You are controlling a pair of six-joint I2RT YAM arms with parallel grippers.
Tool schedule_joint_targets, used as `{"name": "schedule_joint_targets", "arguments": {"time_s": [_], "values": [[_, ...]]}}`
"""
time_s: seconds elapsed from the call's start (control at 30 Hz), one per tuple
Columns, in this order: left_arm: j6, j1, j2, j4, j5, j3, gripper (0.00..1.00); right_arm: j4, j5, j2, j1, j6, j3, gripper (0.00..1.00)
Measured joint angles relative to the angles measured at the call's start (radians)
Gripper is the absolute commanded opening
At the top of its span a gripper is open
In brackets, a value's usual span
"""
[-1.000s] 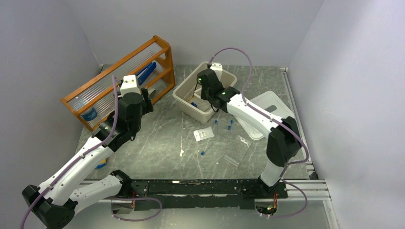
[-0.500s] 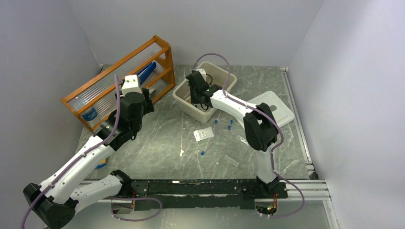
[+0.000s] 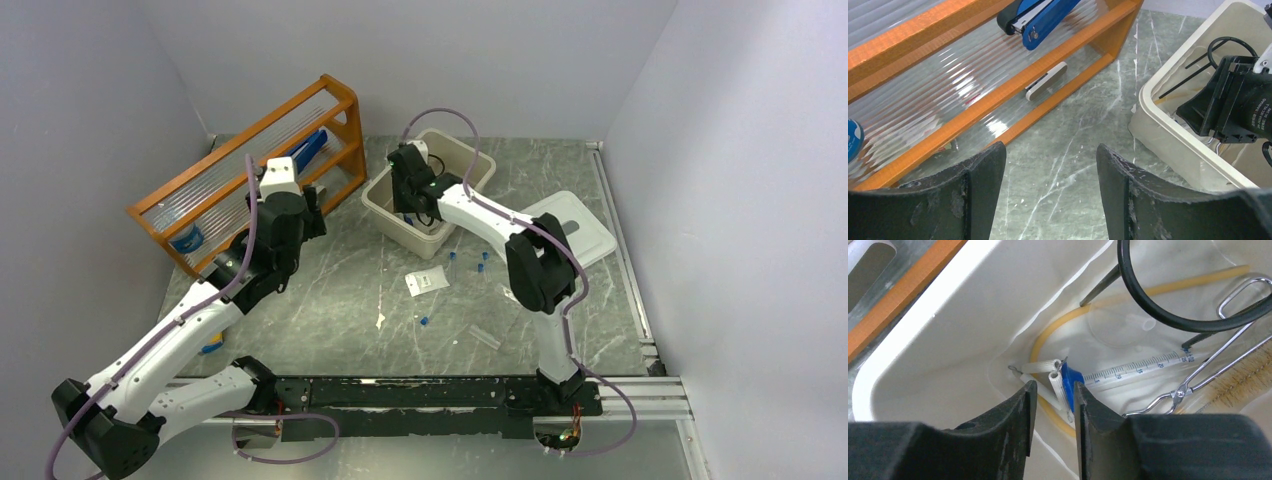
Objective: Organize the chemistry lab equipment
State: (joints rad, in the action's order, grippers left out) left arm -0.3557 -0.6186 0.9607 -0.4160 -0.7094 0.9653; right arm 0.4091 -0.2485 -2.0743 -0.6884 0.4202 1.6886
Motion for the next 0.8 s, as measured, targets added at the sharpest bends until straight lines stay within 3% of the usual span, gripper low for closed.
{"name": "schedule_joint_targets", "arguments": {"time_s": [0.23, 0.6, 0.8], "values": [[0.001, 0.0, 0.001, 0.0, 0.026, 0.0, 0.77, 0.023, 0.003, 0.066, 0.001, 0.028, -0.024, 0.44], [0.005, 0.0, 0.001, 0.003, 0.097, 0.0, 0.85, 0.047, -0.093, 0.538, 0.004, 0.102, -0.285, 0.55], [0.02, 0.0, -0.001, 0.023, 0.146, -0.006, 0.94, 0.143, -0.18, 0.685, 0.007, 0.168, -0.48, 0.58]]}}
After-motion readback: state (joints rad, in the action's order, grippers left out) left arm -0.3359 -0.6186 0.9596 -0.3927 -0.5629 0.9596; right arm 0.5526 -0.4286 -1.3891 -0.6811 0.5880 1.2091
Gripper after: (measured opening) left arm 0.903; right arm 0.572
